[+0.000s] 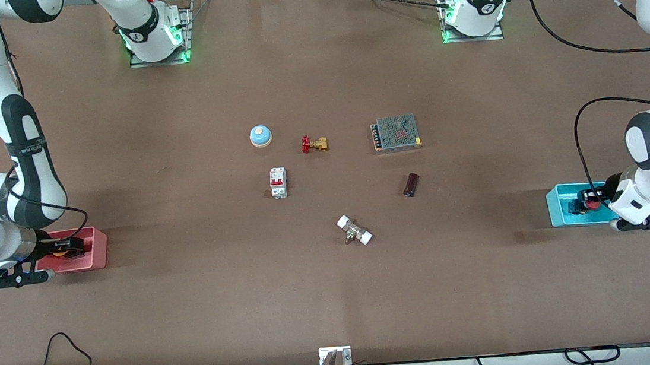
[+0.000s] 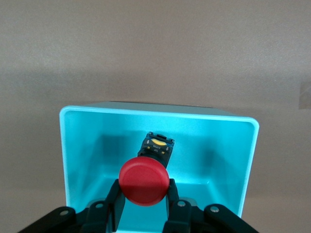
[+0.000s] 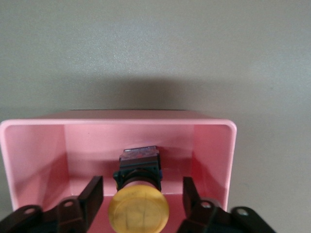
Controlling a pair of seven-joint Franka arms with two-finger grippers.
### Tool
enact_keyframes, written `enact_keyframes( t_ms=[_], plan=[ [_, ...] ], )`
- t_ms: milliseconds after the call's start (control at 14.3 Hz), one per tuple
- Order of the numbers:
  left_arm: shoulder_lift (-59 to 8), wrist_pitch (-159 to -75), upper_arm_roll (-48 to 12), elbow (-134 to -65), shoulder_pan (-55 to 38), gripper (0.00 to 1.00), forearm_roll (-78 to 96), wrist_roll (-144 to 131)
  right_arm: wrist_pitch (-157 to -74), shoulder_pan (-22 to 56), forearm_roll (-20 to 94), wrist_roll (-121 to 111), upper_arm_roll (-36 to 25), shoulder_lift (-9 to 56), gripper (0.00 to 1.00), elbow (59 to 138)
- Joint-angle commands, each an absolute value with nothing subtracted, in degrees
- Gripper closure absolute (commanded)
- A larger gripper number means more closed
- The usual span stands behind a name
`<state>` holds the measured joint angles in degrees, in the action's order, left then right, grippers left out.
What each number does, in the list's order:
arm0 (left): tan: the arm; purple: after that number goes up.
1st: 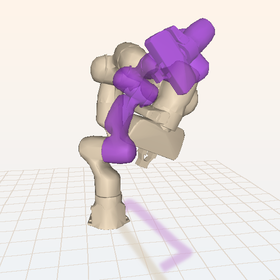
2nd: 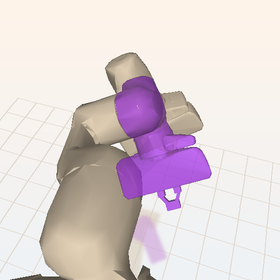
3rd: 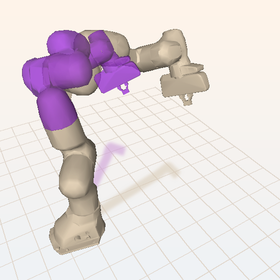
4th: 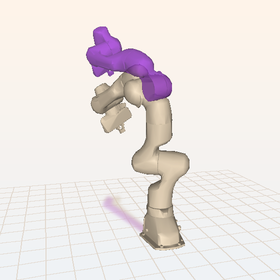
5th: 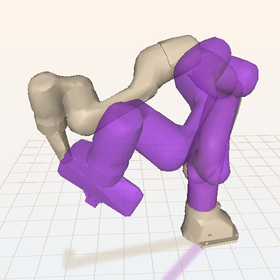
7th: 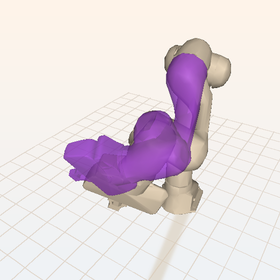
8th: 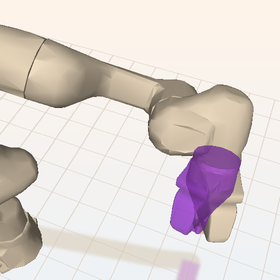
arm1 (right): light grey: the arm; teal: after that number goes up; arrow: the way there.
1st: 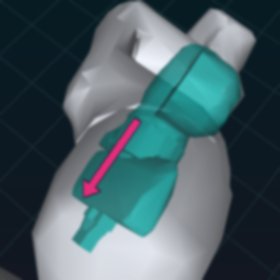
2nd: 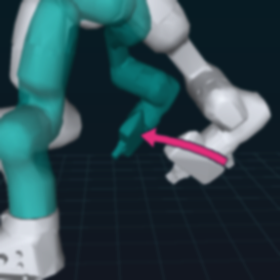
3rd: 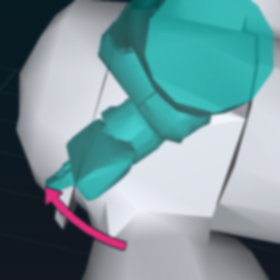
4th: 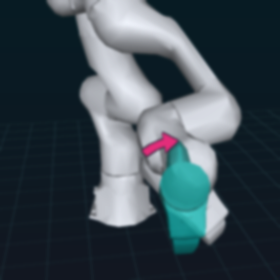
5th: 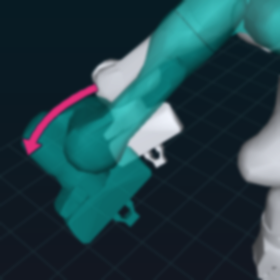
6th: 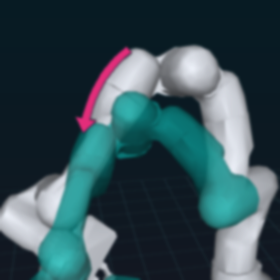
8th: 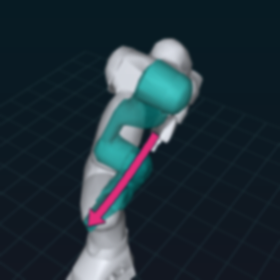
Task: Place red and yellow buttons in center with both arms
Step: 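Close the right gripper on the yellow button while the left grips the red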
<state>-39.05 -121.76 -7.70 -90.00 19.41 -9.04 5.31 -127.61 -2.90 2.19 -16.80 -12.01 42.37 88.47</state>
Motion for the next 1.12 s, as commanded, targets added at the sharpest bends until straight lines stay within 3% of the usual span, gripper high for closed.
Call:
enact_keyframes(
  t_ms=[0,70,280,629,1049],
  plan=[
    [-39.02,-121.47,-7.82,-88.34,19.25,0.76,-10.11,4.75,-127.71,-3.52,3.16,-18.37,-11.51,43.33,0.37,86.84],
    [-38.50,-120.86,-7.91,-87.11,19.25,0.80,-10.28,4.75,-127.62,-3.43,3.16,-18.37,-11.51,43.42,0.46,86.75],
    [-34.20,-117.17,-8.52,-86.92,19.16,0.84,-10.46,4.83,-127.62,-3.43,3.16,-19.86,-11.51,43.33,0.58,86.49],
    [-28.31,-110.67,-9.57,-87.01,16.00,0.85,-10.11,1.16,-126.30,-3.43,3.25,-20.57,-11.60,42.02,0.59,85.00],
    [-27.42,-106.70,-18.71,-89.20,15.38,0.85,-10.02,-13.50,-117.35,0.16,3.34,-20.04,-11.34,32.09,0.59,84.90]
  ],
)
